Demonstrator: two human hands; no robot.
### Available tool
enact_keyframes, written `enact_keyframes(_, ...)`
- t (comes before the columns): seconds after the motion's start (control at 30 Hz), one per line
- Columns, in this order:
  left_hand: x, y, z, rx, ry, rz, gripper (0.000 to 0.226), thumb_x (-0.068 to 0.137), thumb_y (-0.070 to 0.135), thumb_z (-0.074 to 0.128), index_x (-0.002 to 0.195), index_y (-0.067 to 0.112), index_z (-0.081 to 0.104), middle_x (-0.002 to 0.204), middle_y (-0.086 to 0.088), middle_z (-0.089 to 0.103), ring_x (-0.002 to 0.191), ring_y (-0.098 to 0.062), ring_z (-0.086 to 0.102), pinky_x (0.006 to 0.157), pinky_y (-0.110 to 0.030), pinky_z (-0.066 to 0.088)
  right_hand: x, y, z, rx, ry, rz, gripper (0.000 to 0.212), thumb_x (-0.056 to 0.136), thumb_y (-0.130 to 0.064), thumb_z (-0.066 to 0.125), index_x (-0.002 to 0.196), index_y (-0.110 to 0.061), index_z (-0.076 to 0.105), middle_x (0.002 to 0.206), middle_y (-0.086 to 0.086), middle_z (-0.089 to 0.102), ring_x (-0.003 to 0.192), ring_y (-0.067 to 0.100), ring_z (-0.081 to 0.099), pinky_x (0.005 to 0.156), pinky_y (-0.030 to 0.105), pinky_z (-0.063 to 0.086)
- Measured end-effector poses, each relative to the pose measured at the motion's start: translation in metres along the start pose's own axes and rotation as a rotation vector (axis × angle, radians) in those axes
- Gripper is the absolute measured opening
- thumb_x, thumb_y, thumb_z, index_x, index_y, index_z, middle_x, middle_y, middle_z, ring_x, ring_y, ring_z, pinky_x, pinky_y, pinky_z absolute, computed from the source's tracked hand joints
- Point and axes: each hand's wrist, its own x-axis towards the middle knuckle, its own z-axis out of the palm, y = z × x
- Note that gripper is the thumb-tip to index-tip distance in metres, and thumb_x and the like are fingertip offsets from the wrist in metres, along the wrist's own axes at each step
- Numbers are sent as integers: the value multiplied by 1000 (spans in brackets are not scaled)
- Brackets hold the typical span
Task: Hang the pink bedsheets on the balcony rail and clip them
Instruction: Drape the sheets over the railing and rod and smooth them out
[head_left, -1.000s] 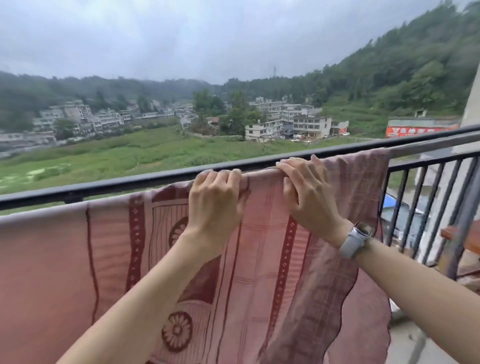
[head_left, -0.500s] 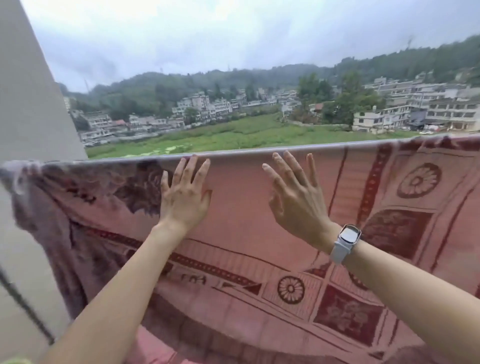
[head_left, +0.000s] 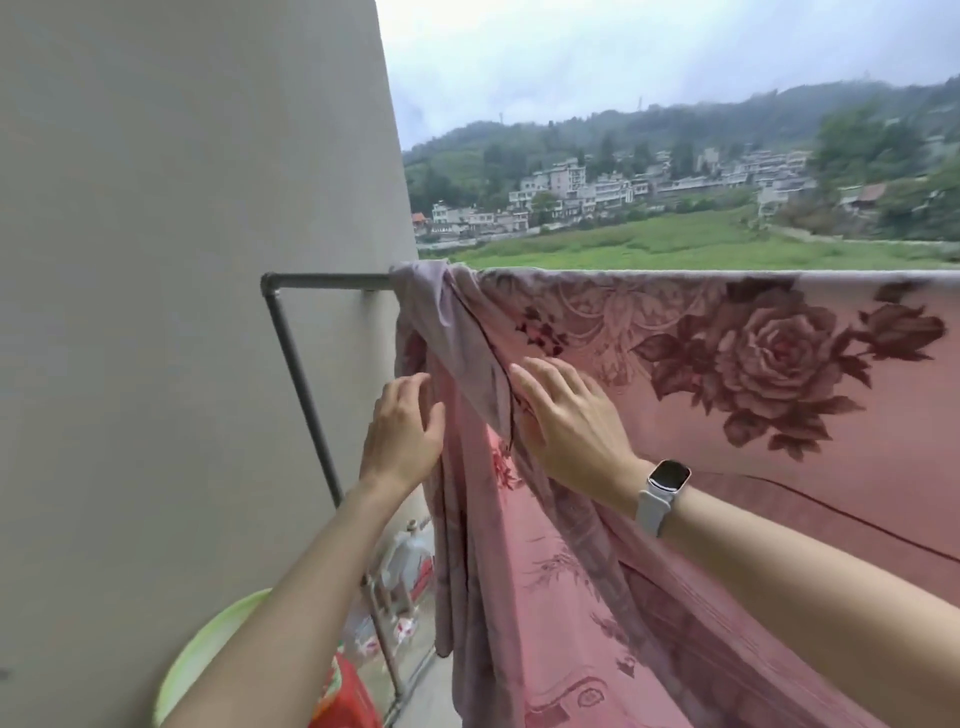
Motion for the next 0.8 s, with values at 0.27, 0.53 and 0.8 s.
enact_keyframes(0.27, 108, -66, -25, -64, 100, 160, 31, 91, 15, 49, 121, 9, 50, 125, -10, 50, 117, -25, 47, 98, -32, 37, 120, -43, 103, 151, 164, 303, 58, 86, -23, 56, 134, -2, 32, 118, 17, 45, 91, 33, 50, 70, 42, 50)
enact_keyframes(0.53, 183, -49, -22, -222, 50, 375, 37, 91, 32, 49, 121, 12, 54, 129, -7, 50, 121, -21, 44, 103, -32, 33, 131, -51, 116, 120, 413, -6, 8, 80, 5, 53, 80, -1, 59, 80, 9, 57, 72, 17, 51, 44, 25, 41)
enact_keyframes(0.8, 187, -52, -8, 24, 123, 464, 25, 86, 22, 57, 104, 4, 59, 109, -14, 57, 104, -30, 50, 81, -35, 46, 92, -90, 132, -13, 291, 118, 10, 82, 5, 56, 82, -5, 53, 89, 0, 45, 55, 7, 31, 40, 23, 39)
